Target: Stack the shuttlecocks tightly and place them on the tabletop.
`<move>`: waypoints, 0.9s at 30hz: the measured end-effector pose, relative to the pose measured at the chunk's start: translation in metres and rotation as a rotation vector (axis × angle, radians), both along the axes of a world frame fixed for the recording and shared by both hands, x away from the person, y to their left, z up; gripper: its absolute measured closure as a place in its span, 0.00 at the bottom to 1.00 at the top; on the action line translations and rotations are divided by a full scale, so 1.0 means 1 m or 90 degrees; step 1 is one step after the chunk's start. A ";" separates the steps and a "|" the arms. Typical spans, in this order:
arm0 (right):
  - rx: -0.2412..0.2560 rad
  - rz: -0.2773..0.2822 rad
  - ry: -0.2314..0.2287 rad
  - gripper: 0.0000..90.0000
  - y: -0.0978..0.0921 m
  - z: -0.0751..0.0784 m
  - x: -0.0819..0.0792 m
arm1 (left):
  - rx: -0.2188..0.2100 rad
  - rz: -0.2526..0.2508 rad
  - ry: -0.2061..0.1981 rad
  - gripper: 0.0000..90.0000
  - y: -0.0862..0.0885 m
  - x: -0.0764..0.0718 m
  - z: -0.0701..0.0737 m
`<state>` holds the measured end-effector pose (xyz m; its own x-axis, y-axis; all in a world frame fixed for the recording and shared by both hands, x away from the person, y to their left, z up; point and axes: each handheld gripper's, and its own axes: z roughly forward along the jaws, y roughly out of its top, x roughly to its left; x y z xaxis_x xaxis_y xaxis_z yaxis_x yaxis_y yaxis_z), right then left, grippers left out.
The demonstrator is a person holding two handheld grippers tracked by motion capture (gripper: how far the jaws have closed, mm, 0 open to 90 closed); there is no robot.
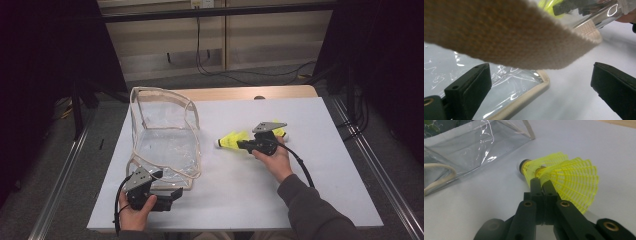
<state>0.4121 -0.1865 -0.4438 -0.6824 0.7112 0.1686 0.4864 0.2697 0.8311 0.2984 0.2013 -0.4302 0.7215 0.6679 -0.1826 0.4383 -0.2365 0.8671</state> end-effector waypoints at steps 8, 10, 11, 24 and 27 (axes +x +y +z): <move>0.000 0.000 0.001 1.00 0.000 -0.001 0.001 | 0.001 0.000 0.000 0.03 0.000 0.000 0.000; -0.001 0.001 0.000 1.00 0.000 -0.001 0.001 | 0.000 0.000 0.000 0.03 0.000 0.000 0.000; 0.001 0.001 -0.001 1.00 0.000 -0.001 0.001 | 0.000 0.000 0.000 0.03 0.000 0.000 0.000; 0.006 0.006 0.004 1.00 0.000 -0.003 0.001 | 0.000 -0.001 0.000 0.03 0.000 0.000 0.000; 0.003 0.007 0.009 1.00 0.000 -0.005 0.002 | -0.001 -0.001 0.000 0.03 0.000 0.000 0.000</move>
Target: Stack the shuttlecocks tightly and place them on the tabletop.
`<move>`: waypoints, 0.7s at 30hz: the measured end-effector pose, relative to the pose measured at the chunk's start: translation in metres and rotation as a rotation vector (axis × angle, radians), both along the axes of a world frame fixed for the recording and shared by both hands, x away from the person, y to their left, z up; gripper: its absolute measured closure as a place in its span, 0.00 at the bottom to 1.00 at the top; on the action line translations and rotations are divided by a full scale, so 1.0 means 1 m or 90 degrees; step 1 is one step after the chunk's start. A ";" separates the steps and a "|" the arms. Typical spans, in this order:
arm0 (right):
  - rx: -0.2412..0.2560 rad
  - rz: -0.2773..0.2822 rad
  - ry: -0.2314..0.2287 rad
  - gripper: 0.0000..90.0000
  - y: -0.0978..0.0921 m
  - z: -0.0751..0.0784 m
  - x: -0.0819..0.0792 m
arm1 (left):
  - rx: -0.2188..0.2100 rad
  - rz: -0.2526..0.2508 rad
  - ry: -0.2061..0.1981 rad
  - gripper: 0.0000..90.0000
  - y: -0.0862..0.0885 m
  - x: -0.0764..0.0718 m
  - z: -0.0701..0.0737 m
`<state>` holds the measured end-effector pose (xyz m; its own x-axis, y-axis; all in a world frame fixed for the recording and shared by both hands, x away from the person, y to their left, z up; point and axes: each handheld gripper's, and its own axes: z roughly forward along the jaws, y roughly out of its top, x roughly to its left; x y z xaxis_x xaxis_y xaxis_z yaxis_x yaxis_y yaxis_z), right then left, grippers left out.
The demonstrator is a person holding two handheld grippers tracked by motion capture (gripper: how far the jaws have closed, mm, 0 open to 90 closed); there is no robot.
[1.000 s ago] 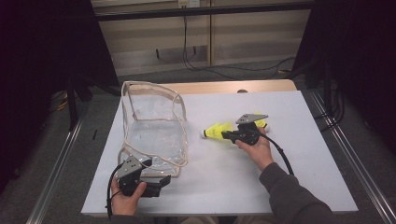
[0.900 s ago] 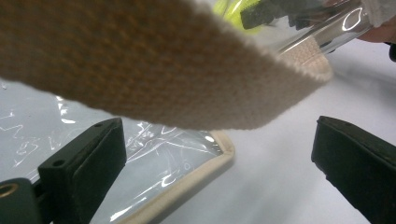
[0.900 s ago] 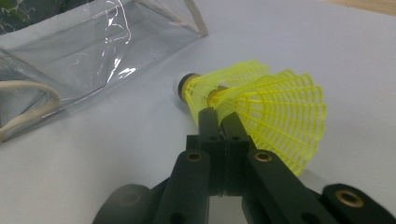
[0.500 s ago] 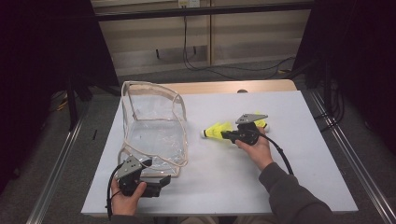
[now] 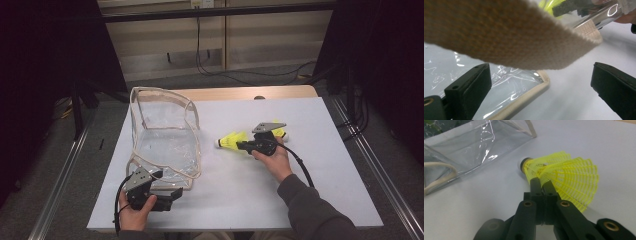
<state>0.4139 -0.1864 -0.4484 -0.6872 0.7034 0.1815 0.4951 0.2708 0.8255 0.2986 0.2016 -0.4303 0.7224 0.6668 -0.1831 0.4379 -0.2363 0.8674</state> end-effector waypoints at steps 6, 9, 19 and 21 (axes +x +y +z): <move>-0.002 0.002 0.006 0.99 0.001 -0.001 -0.001 | 0.001 0.000 0.000 0.03 0.000 0.000 0.000; -0.010 0.002 0.010 0.98 0.002 -0.002 -0.001 | 0.001 0.001 0.000 0.03 0.000 0.000 0.000; -0.024 -0.007 0.011 0.85 0.000 -0.001 -0.002 | 0.001 0.001 0.000 0.03 0.000 0.000 0.000; -0.028 -0.008 0.010 0.82 0.000 -0.001 -0.003 | 0.002 0.001 0.000 0.03 0.000 0.000 0.000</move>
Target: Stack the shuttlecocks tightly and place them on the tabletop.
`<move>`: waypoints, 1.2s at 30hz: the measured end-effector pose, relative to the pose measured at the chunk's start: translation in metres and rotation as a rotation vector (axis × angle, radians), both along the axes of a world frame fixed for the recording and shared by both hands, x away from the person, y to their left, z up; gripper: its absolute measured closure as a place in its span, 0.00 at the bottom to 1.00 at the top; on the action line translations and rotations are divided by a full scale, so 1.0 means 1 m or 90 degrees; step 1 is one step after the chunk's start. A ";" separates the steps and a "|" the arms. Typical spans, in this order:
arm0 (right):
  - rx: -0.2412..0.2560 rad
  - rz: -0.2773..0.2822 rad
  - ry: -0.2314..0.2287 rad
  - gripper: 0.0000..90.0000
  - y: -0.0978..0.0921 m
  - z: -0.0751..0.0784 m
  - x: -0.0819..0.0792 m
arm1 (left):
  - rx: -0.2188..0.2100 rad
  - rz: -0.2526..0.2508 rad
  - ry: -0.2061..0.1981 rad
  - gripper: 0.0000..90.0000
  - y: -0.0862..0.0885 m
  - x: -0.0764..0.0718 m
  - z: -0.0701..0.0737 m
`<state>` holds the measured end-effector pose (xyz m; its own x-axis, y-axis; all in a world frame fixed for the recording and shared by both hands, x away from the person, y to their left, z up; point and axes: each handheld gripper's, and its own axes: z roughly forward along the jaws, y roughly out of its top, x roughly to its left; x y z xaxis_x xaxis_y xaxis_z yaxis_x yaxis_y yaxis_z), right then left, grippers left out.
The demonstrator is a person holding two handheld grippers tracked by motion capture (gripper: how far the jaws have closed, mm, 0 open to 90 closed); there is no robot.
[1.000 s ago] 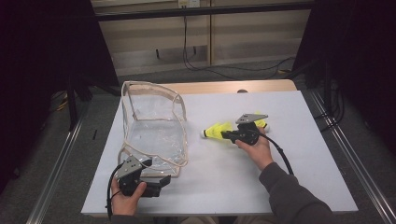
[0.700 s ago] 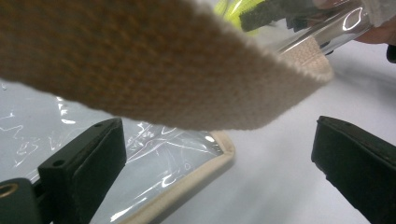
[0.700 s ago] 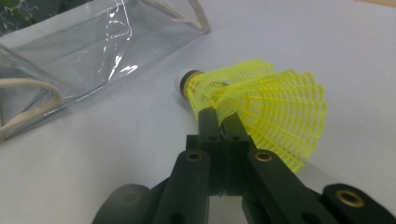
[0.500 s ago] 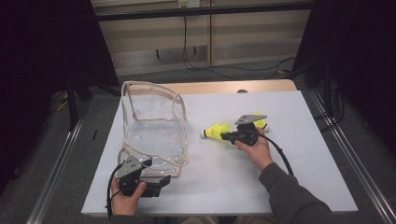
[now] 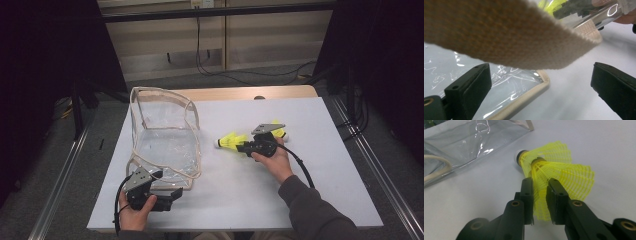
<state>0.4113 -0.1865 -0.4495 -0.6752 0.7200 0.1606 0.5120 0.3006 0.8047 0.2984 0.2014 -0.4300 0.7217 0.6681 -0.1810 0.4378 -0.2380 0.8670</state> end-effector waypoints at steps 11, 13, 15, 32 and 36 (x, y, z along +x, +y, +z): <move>-0.013 -0.018 -0.005 0.68 -0.010 0.004 -0.005 | 0.001 0.001 0.000 0.03 0.000 0.000 0.000; -0.018 -0.017 -0.005 0.67 -0.013 0.006 -0.006 | 0.000 0.001 -0.001 0.03 -0.001 0.000 0.000; -0.021 -0.018 -0.006 0.66 -0.015 0.007 -0.008 | 0.000 0.001 -0.001 0.03 0.000 0.000 0.000; -0.048 -0.033 -0.021 0.56 -0.031 0.022 -0.014 | 0.004 0.003 0.002 0.03 -0.001 -0.001 0.001; -0.055 -0.040 -0.023 0.51 -0.035 0.024 -0.014 | 0.003 0.003 0.000 0.03 -0.001 -0.001 0.000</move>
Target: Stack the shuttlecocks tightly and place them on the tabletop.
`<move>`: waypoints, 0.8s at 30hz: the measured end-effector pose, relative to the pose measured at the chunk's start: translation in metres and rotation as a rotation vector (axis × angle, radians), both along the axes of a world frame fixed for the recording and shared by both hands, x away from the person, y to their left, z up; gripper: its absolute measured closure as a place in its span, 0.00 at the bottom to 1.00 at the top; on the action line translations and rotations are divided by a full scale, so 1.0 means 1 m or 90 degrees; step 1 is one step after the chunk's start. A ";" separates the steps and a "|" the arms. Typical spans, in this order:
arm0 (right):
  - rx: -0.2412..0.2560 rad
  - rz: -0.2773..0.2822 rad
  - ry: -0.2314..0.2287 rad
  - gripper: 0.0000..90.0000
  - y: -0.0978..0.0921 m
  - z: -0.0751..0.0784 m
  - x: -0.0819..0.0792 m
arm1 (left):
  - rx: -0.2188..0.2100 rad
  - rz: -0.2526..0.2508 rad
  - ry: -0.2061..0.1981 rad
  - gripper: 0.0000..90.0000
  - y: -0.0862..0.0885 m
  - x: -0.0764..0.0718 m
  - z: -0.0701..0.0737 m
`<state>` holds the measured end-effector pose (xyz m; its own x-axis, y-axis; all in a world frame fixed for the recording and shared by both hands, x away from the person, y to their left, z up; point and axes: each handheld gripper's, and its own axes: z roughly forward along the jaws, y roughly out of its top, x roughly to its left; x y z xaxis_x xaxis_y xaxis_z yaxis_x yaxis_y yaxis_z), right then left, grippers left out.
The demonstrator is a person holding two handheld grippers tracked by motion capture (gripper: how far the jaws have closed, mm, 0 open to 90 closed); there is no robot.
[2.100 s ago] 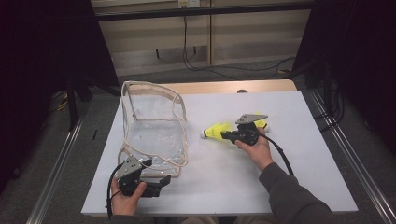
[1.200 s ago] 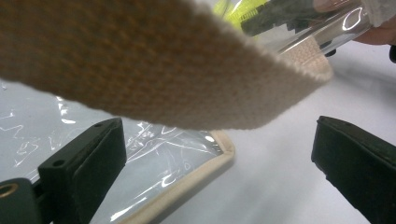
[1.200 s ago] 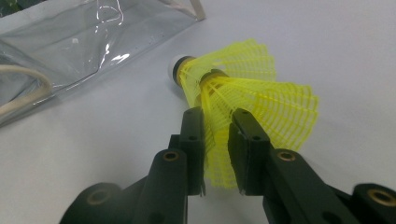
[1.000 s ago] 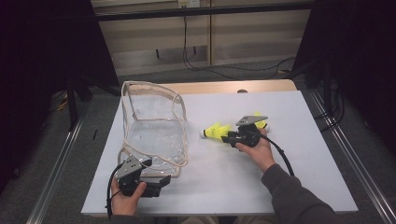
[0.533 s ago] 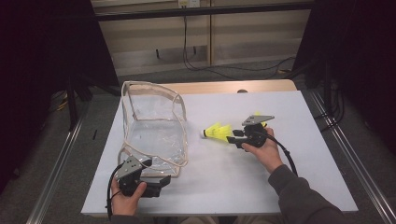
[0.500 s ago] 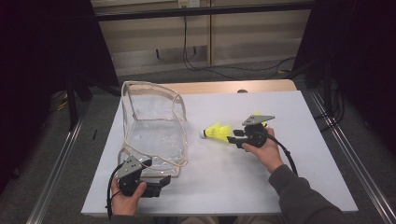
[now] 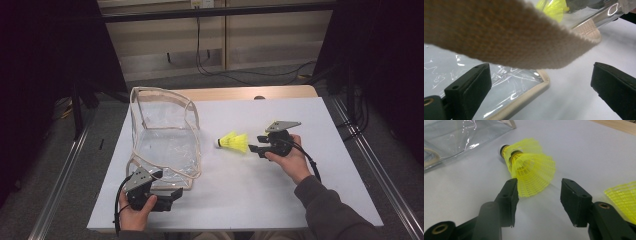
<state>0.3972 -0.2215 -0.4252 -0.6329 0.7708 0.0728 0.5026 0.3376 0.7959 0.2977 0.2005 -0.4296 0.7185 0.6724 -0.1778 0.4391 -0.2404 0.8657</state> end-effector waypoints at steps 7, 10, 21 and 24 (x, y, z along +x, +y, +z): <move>-0.005 -0.020 -0.006 0.42 -0.008 0.004 0.000 | 0.000 0.001 0.000 0.03 0.000 0.000 0.000; -0.009 -0.027 -0.004 0.39 -0.011 0.006 0.000 | 0.000 0.002 0.001 0.03 0.000 0.000 0.000; -0.019 -0.059 -0.009 0.26 -0.023 0.013 0.001 | 0.000 0.002 0.001 0.03 0.000 0.000 0.000; -0.025 -0.071 -0.012 0.23 -0.028 0.016 0.001 | 0.001 0.002 0.000 0.03 0.000 0.000 0.000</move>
